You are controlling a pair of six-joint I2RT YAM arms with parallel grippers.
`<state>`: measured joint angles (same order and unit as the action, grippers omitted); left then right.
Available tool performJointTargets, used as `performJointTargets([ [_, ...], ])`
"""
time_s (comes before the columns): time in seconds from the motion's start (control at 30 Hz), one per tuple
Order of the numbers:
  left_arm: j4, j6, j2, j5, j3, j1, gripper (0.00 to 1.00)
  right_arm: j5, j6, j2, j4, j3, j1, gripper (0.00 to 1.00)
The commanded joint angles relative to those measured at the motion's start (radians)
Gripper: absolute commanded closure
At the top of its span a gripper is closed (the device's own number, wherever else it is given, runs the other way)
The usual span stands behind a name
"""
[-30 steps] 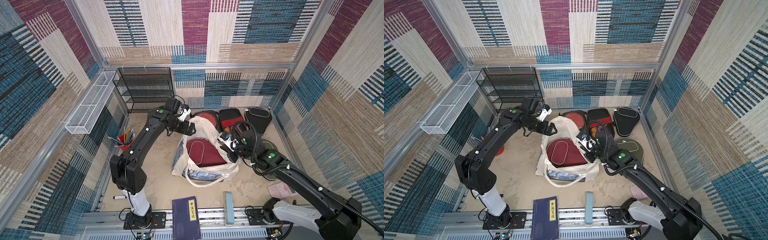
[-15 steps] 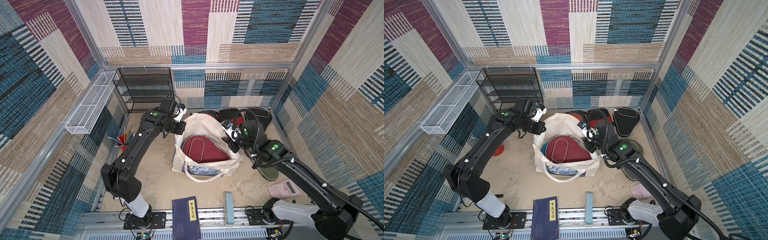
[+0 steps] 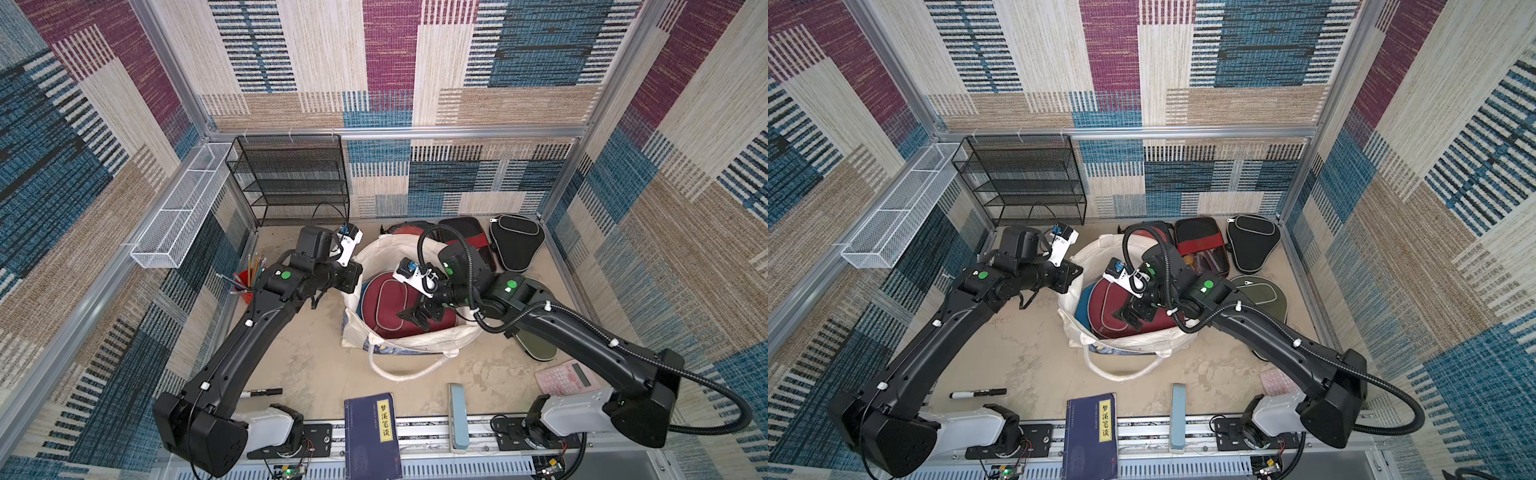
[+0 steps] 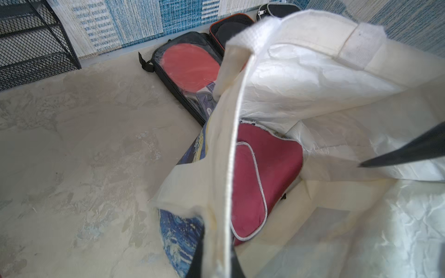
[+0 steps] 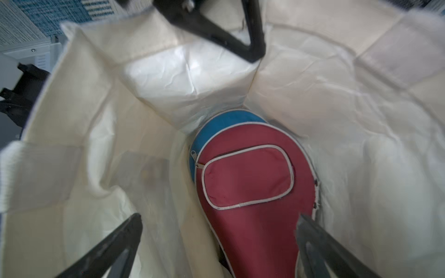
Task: Remove the ping pong set from the canvas bag
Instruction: Pick up the ping pong set from the canvas bag.
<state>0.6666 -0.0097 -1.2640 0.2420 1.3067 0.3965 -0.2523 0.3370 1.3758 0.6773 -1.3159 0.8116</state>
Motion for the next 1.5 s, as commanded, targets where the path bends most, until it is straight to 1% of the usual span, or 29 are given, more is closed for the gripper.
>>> performJointTargets([
  [0.0,-0.209,-0.031,0.043,0.043,-0.041,0.000,1.00,-0.002,-0.028,0.021,-0.064,0.041,0.003,0.01],
  [0.03,-0.227,-0.032,0.052,0.050,-0.052,0.000,1.00,0.019,-0.035,0.030,-0.079,0.057,-0.001,0.01],
  [0.1,-0.253,-0.033,0.060,0.066,-0.068,0.000,1.00,0.020,-0.041,0.054,-0.096,0.071,-0.024,0.01],
  [0.2,-0.282,-0.032,0.054,0.093,-0.083,0.000,1.00,-0.020,-0.061,0.087,-0.127,0.086,-0.100,0.01],
  [0.33,-0.311,-0.032,0.033,0.135,-0.098,0.000,1.00,-0.036,-0.069,0.134,-0.153,0.085,-0.186,0.01],
  [0.53,-0.353,-0.028,0.004,0.184,-0.114,0.000,1.00,-0.084,-0.062,0.236,-0.140,0.044,-0.237,0.01],
  [0.77,-0.408,-0.023,-0.024,0.242,-0.129,0.000,1.00,-0.076,-0.114,0.330,-0.159,0.012,-0.294,0.01],
  [0.87,-0.443,-0.018,-0.032,0.277,-0.143,-0.001,1.00,-0.105,-0.117,0.362,-0.173,0.014,-0.322,0.01],
  [0.97,-0.479,-0.008,-0.041,0.328,-0.159,-0.001,1.00,-0.181,-0.091,0.403,-0.175,0.019,-0.344,0.01],
  [1.07,-0.529,0.008,-0.050,0.402,-0.182,-0.005,1.00,-0.314,-0.039,0.456,-0.165,0.032,-0.367,0.01],
  [1.17,-0.564,0.018,-0.058,0.454,-0.199,-0.008,1.00,-0.497,0.022,0.514,-0.128,0.038,-0.386,0.01],
  [1.2,-0.570,0.019,-0.061,0.464,-0.203,-0.009,1.00,-0.532,0.033,0.528,-0.117,0.038,-0.388,0.01],
  [1.27,-0.579,0.022,-0.066,0.480,-0.206,-0.012,1.00,-0.587,0.058,0.547,-0.096,0.041,-0.388,0.07],
  [1.3,-0.583,0.022,-0.065,0.484,-0.210,-0.014,1.00,-0.594,0.061,0.552,-0.090,0.043,-0.388,0.13],
  [1.37,-0.590,0.018,-0.063,0.485,-0.214,-0.017,1.00,-0.604,0.070,0.549,-0.072,0.042,-0.388,0.28],
  [1.43,-0.592,0.019,-0.060,0.484,-0.218,-0.020,1.00,-0.588,0.071,0.535,-0.062,0.043,-0.390,0.49],
  [1.47,-0.591,0.018,-0.058,0.478,-0.220,-0.023,1.00,-0.581,0.072,0.526,-0.056,0.044,-0.390,0.56],
])
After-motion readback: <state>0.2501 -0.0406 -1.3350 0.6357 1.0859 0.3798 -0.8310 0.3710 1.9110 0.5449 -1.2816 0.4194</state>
